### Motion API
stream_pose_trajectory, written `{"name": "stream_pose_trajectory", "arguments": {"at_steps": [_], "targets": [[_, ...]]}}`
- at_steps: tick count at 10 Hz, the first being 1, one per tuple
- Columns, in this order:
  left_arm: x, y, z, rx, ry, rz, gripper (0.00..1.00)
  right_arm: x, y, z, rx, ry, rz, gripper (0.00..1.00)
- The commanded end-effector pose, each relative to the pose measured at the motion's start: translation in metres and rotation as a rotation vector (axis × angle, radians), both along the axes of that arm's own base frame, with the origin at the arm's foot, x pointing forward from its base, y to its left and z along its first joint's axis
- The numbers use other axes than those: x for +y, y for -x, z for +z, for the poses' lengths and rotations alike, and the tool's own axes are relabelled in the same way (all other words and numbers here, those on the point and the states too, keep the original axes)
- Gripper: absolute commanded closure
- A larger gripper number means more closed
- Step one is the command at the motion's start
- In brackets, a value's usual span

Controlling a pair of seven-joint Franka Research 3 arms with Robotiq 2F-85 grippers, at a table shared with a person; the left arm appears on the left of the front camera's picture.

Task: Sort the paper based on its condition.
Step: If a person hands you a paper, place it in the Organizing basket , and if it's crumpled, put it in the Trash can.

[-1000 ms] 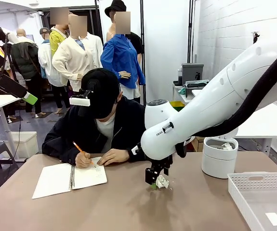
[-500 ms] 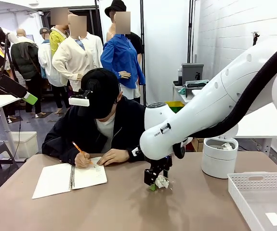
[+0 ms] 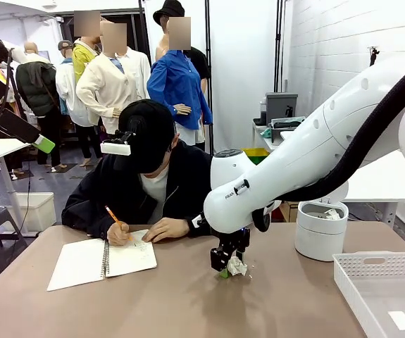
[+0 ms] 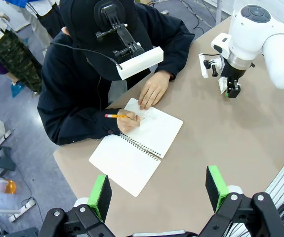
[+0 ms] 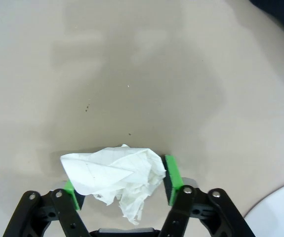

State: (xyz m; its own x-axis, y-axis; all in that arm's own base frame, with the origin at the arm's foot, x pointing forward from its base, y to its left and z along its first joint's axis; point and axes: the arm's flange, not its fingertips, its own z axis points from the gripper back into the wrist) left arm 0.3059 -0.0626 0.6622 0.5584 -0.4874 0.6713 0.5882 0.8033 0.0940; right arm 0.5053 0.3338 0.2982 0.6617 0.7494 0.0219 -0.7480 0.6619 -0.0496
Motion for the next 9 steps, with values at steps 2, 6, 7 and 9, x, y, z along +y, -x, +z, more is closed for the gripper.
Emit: {"name": "stream_pose_trajectory", "arguments": {"at_steps": [2,6,7,9], "targets": [[0.0,0.0,0.0,-0.001,-0.001,0.002,0.0,-0.004,0.002,0.006,0.019,-0.006,-0.085,0.61],[0.0,0.0,0.0,-0.001,-0.001,0.002,0.0,-0.011,0.009,0.025,0.015,0.009,-0.109,0.61],[0.0,0.0,0.0,-0.001,-0.001,0.002,0.0,-0.017,0.015,0.045,0.001,0.019,-0.102,0.61],[0.0,0.0,0.0,-0.001,-0.001,0.002,0.0,-0.041,0.031,0.111,-0.083,0.024,-0.109,0.61]]}}
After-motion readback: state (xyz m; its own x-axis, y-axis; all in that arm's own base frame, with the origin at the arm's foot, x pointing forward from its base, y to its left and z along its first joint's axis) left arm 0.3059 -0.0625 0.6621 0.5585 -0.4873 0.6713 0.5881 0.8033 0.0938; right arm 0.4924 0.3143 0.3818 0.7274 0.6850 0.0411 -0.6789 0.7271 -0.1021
